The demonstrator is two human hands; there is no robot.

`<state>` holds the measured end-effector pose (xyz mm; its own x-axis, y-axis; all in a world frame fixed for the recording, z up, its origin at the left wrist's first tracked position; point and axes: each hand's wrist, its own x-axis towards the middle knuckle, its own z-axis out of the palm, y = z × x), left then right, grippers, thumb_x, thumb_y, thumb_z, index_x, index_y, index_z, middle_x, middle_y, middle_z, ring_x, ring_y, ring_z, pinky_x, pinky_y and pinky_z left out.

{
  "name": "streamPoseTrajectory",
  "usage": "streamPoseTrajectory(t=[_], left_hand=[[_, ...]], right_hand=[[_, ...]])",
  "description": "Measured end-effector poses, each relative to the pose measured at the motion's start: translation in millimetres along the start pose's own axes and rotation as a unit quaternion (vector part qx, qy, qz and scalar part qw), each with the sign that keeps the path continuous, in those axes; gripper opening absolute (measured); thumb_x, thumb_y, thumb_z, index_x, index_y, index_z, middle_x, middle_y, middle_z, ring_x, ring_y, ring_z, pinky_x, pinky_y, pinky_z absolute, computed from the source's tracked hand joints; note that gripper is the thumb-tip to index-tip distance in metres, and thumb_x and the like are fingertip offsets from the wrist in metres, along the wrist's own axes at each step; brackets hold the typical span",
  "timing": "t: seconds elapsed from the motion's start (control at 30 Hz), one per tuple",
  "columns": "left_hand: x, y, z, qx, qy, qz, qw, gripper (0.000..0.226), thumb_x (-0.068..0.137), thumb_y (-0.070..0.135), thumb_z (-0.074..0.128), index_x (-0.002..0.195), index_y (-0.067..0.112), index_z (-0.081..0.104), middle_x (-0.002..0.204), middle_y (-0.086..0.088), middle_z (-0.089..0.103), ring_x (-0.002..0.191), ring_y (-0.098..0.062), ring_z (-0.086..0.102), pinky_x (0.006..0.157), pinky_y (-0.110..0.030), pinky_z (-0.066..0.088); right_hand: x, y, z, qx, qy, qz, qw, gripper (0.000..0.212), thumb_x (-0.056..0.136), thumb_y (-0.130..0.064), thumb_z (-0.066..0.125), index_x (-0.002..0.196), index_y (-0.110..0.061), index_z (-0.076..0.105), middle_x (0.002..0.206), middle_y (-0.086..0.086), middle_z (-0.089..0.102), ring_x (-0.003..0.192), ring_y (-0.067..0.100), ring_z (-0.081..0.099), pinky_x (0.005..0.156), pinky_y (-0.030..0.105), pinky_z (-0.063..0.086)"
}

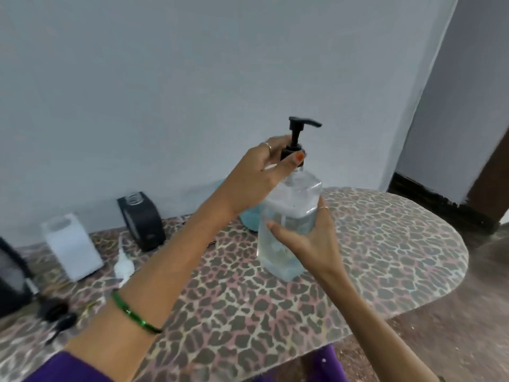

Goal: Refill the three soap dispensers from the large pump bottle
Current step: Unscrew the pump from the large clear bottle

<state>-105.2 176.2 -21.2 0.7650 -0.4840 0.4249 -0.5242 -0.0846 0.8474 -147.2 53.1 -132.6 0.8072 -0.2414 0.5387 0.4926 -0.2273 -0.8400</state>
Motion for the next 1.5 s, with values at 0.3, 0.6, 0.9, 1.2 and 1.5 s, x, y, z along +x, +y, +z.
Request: streamPoseTrajectory(t=[0.3, 0.6, 0.9, 1.2, 1.5], left_hand=[[-73, -21, -46, -0.012, 0.065, -0.074, 0.995, 0.016, 0.095, 0.015, 0.056, 0.110, 0.010, 0.059, 0.102, -0.001, 0.071, 0.100, -0.002, 0.066, 0.089, -0.016, 0.049], [-94, -26, -37, -0.006, 0.139, -0.065, 0.988, 0.021, 0.092, 0.015, 0.061, 0.111, 0.007, 0.061, 0.106, -0.010, 0.070, 0.102, -0.013, 0.066, 0.096, -0.026, 0.049], [-83, -42, -26, -0.017, 0.281, -0.042, 0.959, 0.035, 0.069, 0.025, 0.087, 0.089, 0.025, 0.058, 0.078, 0.014, 0.070, 0.076, 0.001, 0.068, 0.071, -0.015, 0.053], [-93, -34, -34, -0.034, 0.097, -0.064, 0.993, 0.046, 0.084, 0.050, 0.062, 0.121, 0.024, 0.053, 0.115, 0.009, 0.067, 0.110, 0.000, 0.060, 0.097, -0.020, 0.045], [-86, -33, -50, -0.073, 0.061, -0.073, 0.993, 0.038, 0.083, 0.030, 0.060, 0.116, 0.012, 0.060, 0.115, -0.010, 0.069, 0.113, -0.016, 0.063, 0.102, -0.030, 0.046]], right_hand=[[-43, 3, 66, 0.033, -0.093, 0.034, 0.995, 0.070, 0.068, -0.028, 0.080, 0.131, -0.025, 0.049, 0.113, -0.018, 0.065, 0.102, -0.003, 0.063, 0.081, 0.015, 0.051], [-57, 3, 76, 0.043, -0.089, 0.017, 0.995, 0.066, 0.069, -0.026, 0.079, 0.127, -0.025, 0.048, 0.108, -0.022, 0.066, 0.101, -0.002, 0.063, 0.080, 0.011, 0.047], [-53, 12, 81, 0.051, -0.085, 0.031, 0.995, 0.065, 0.070, -0.029, 0.080, 0.127, -0.021, 0.050, 0.112, -0.014, 0.068, 0.105, 0.008, 0.065, 0.085, 0.021, 0.051], [-56, 11, 74, 0.065, -0.085, 0.041, 0.993, 0.070, 0.071, -0.031, 0.082, 0.131, -0.032, 0.046, 0.121, -0.010, 0.065, 0.112, 0.012, 0.063, 0.091, 0.027, 0.053], [-55, 13, 72, 0.065, -0.096, 0.065, 0.991, 0.076, 0.069, -0.031, 0.082, 0.134, -0.019, 0.045, 0.123, -0.011, 0.064, 0.114, 0.010, 0.062, 0.090, 0.025, 0.052]])
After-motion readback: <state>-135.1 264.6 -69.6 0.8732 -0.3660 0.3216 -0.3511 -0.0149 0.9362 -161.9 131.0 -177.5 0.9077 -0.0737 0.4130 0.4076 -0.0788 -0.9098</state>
